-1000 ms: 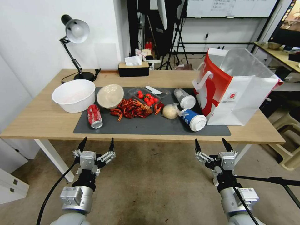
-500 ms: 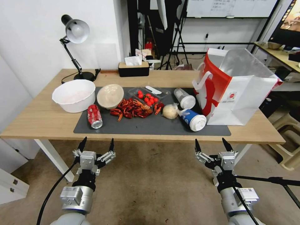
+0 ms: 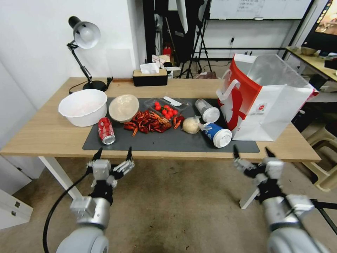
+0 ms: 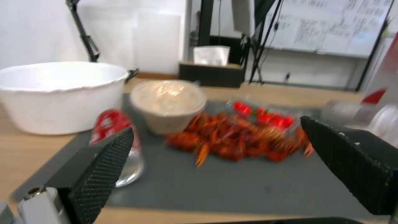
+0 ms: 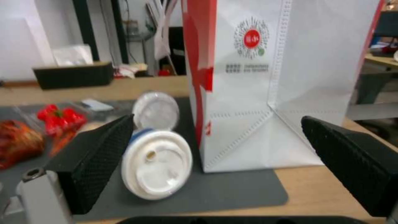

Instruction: Pick up the trash from the table and place it into the takeout bag.

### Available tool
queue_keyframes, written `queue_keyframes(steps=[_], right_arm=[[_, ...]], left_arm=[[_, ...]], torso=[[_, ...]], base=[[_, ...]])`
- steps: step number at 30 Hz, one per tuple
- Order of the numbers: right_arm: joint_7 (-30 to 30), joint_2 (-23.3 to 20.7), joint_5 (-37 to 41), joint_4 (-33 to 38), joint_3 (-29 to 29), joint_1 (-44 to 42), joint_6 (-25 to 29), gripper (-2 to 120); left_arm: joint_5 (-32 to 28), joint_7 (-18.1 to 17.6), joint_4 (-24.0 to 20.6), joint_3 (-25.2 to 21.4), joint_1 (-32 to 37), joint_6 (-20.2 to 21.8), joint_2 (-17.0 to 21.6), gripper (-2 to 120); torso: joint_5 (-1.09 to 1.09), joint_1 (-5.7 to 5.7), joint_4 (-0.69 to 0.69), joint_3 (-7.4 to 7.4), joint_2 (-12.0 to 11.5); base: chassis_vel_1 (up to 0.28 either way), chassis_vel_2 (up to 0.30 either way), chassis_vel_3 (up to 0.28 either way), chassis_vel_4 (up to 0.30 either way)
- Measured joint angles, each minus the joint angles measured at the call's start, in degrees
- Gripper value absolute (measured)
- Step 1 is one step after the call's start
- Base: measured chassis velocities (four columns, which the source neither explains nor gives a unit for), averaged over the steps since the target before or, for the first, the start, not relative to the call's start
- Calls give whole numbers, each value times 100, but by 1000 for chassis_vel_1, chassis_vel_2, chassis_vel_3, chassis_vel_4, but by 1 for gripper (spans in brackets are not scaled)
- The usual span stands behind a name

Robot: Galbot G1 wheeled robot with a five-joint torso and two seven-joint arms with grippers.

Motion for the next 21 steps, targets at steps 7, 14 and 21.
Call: queue_keyframes(steps=[7,14,21], right_arm=[[23,-343,411,-114,-52,76,156,100],[-47,-915,736,-487,-28,240,357,100],[-606,-1797,1731,-1134,41,704,309,100]], left_arm=[[8,-19,-19,10,52,-59,-22,100],[30,17,19,29,-9,-71,19,100],[89,44,24,27,18,-116,-66,100]], torso=[[0,-1,3,-1,0],[0,-1,0,-1,0],[1,-1,3,0,0]], base=[[0,0,0,0],[0,0,0,0],[0,0,0,0]])
